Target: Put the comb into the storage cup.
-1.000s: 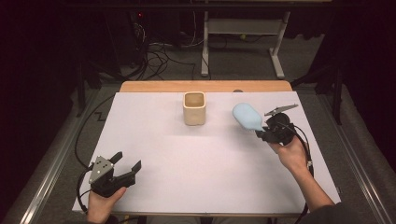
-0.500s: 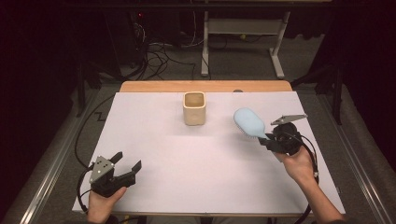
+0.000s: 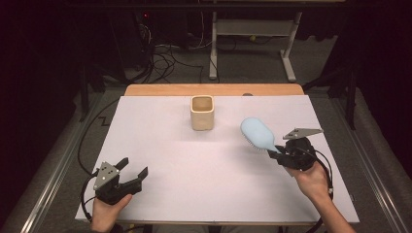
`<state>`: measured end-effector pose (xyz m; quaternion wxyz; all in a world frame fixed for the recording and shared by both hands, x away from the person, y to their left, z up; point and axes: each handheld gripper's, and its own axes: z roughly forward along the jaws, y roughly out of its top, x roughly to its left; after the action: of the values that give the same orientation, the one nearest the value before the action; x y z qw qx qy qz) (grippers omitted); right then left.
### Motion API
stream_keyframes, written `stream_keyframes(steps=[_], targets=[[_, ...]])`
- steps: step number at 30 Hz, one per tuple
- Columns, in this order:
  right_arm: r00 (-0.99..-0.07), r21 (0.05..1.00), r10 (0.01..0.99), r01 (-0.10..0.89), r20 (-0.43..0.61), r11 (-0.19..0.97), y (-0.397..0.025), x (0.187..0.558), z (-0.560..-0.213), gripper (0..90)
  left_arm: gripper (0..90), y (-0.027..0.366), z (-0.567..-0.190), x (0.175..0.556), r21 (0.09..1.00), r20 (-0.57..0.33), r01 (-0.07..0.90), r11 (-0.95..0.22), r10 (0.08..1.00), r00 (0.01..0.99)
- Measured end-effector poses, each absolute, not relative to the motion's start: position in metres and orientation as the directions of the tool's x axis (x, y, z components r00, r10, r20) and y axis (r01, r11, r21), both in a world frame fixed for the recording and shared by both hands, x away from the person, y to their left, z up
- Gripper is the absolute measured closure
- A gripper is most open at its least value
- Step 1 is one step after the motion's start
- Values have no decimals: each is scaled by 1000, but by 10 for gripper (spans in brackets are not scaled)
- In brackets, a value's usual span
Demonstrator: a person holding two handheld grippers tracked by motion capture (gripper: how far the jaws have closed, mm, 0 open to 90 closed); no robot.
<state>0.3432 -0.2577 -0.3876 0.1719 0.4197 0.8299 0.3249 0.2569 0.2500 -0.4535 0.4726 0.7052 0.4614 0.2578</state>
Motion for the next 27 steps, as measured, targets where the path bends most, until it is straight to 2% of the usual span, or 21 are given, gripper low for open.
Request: stream_keyframes(steps=[27], targets=[[-660, 738, 751, 509, 5, 443, -240, 304, -391, 705, 221, 243, -451, 259, 897, -65, 413, -156, 879, 473]])
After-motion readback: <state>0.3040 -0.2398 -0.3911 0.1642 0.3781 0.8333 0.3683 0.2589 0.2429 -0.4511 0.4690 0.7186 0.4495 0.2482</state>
